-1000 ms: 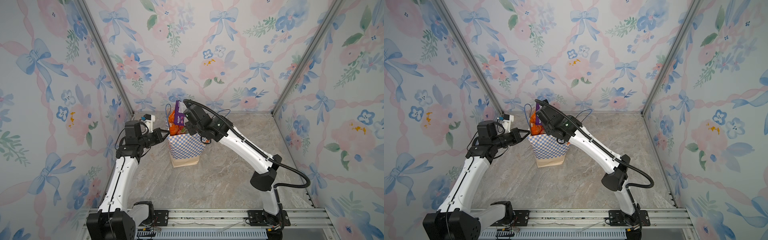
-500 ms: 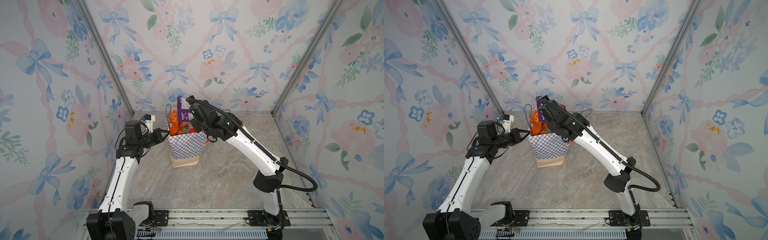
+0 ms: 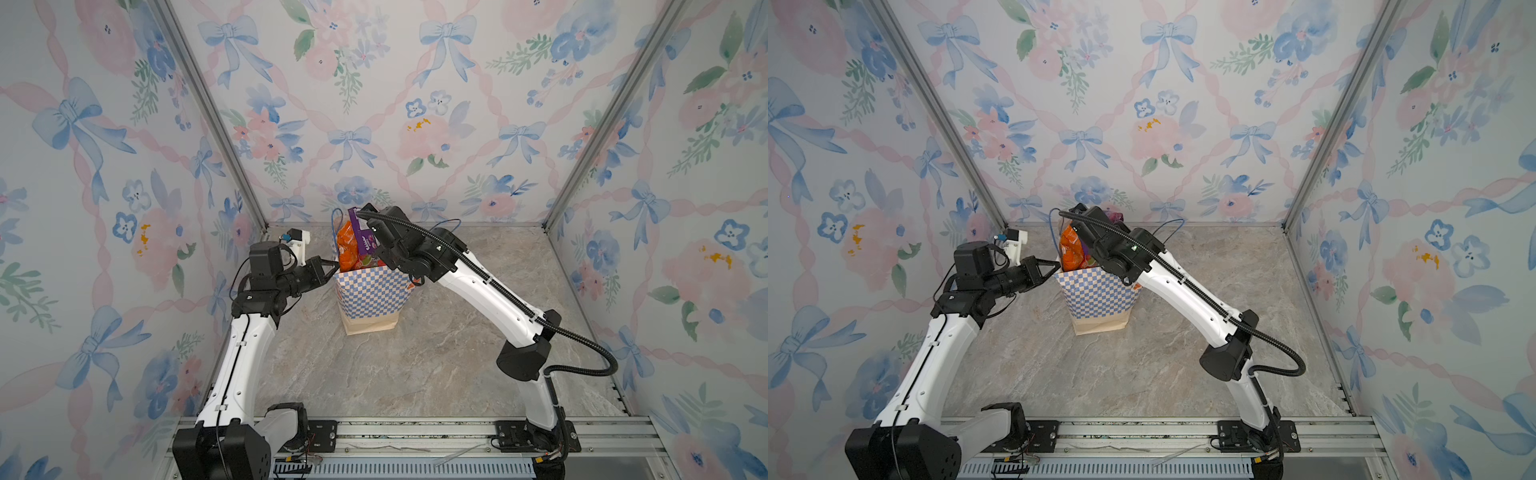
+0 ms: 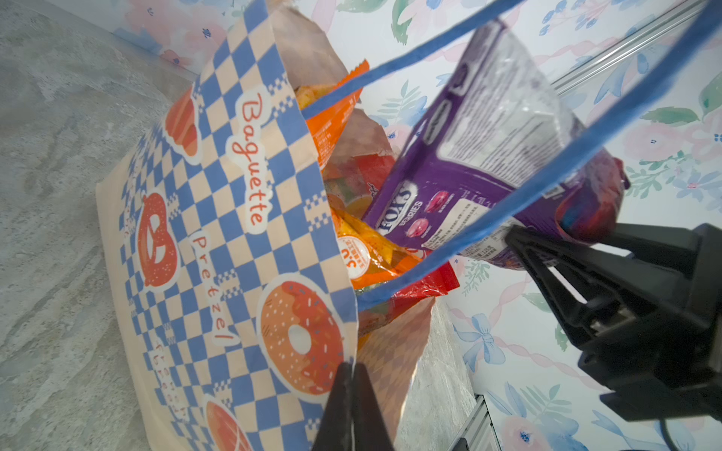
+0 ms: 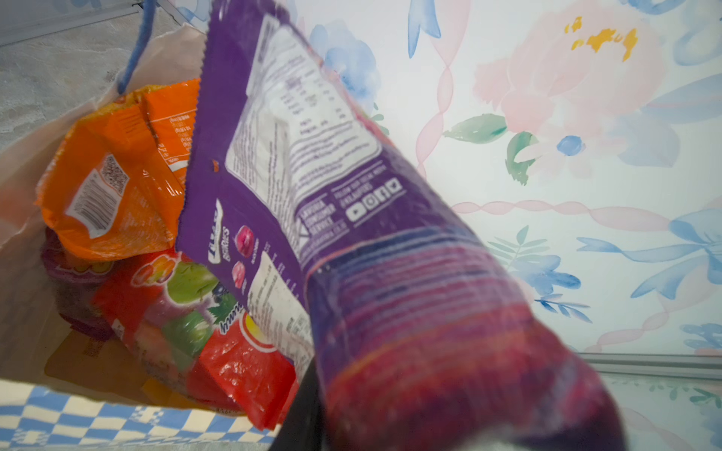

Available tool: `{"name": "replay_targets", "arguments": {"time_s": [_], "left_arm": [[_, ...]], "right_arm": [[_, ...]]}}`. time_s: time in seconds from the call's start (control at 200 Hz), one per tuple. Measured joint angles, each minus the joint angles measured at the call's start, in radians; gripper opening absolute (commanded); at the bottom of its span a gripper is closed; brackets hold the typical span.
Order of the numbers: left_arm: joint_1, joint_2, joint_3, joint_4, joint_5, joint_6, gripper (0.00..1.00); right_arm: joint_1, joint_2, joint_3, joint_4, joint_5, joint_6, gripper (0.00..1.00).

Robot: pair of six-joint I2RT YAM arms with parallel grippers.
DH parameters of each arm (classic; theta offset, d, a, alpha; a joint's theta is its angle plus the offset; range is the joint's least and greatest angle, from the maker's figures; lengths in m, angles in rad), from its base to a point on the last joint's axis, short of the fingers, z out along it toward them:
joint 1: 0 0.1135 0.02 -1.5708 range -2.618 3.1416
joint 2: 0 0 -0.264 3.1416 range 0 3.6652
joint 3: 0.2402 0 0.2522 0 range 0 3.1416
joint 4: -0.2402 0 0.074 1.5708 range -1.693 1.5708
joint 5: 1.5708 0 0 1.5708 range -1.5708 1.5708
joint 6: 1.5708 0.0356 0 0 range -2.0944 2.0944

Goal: Place the snacks into the paper bag
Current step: Place the snack in the paper bag.

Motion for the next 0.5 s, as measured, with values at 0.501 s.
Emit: {"name": "replay_targets", "arguments": {"time_s": [0.501], "left_arm": [[0.0, 0.0, 0.0, 0.0, -0.006, 0.0, 0.0]], "right_arm": [[-0.016, -0.001, 0.0, -0.001, -0.121, 0.06, 0.67]]}}
